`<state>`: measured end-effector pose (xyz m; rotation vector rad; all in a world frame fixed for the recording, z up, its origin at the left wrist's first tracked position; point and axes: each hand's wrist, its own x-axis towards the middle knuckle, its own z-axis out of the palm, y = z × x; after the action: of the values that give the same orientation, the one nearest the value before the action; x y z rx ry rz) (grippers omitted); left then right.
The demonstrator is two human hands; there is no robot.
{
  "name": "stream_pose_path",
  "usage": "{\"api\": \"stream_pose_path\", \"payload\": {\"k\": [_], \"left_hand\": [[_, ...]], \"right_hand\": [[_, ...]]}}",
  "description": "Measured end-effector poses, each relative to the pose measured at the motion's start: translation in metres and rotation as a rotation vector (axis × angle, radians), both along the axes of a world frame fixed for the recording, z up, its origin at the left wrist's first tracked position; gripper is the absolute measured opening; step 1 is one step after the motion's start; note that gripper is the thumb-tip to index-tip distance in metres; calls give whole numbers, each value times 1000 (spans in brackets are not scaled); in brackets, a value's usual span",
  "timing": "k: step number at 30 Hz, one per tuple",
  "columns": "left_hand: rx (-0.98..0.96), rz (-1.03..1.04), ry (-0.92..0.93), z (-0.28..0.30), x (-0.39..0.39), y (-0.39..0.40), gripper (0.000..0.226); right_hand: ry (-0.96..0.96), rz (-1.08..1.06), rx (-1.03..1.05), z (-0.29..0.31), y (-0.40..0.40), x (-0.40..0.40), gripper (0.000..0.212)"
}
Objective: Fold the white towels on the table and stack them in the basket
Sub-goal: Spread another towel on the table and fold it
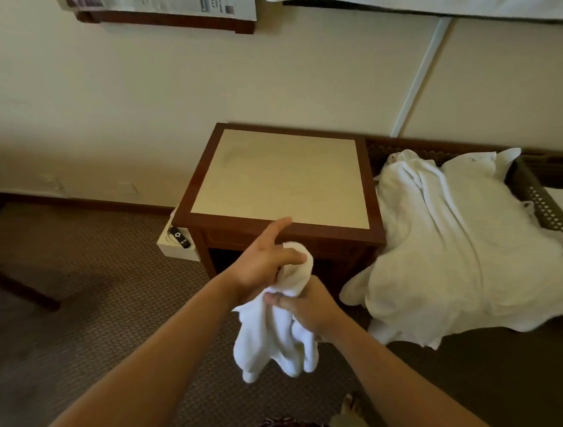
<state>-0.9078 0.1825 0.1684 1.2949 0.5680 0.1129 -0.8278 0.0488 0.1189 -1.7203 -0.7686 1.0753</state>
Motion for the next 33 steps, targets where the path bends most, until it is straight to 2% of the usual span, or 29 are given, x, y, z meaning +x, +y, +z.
{"api": "stream_pose_path", "payload": {"k": [2,4,5,7,8,9,11,12,13,15,16,17,19,20,21,23,25,27,28,30,31,33], "left_hand": [[93,83,-67,-4,-5,4,74],[123,226,-4,-18,-13,9,54],[197,230,120,-29,-17,8,40],[360,46,443,-55,-26,-4,17],[308,-48,532,-66,-31,-13,18],[125,-84,556,-77,-35,-17,25],[-361,-91,452,-91,-44,-23,42],[-481,-81,385,-94,-46,-23,47],[-516,-56,327,-94,-46,-22,48],[-477,140,262,-90,-43,-17,41],[-452,280,231,-83,-40,-15,36],[-414,431,208,-79,-38,-10,28],[-227,707,211,-69,-37,3,11],[-53,768,241,-62,-37,9,9],[123,762,252,-55,-37,11,11],[365,608,192,-35,-34,5,18],[385,294,165,-26,-27,-7,45],[348,-73,186,-29,-21,-19,63],[319,-203,179,-34,-18,-22,54],[267,-274,191,-41,-17,-24,24],[280,-254,197,-43,-18,-22,21],[364,-183,224,-46,-20,-16,26]], "right_hand": [[193,-191,50,5,-1,4,9],[319,-280,92,11,-6,12,12],[349,-304,99,14,-7,15,15],[378,-353,100,17,-8,20,19],[401,-375,98,17,-8,23,22],[429,-389,89,18,-7,26,24],[482,-387,90,20,-8,31,26],[501,-375,90,21,-8,33,26],[517,-359,90,22,-9,34,26],[535,-327,93,23,-11,36,27],[510,-323,71,23,-12,37,27],[403,-321,14,23,-12,38,25],[31,-300,-197,22,-10,48,15],[-134,-285,-305,20,-11,54,13],[-227,-249,-366,18,-12,58,14],[-228,-119,-365,20,-11,55,14],[-83,-34,-230,23,-11,40,4],[79,-38,-32,28,-8,28,23],[173,-53,53,31,-7,28,34],[291,-27,119,36,-9,36,48],[261,5,84,38,-12,42,49],[-13,128,-118,33,-21,56,40]]}}
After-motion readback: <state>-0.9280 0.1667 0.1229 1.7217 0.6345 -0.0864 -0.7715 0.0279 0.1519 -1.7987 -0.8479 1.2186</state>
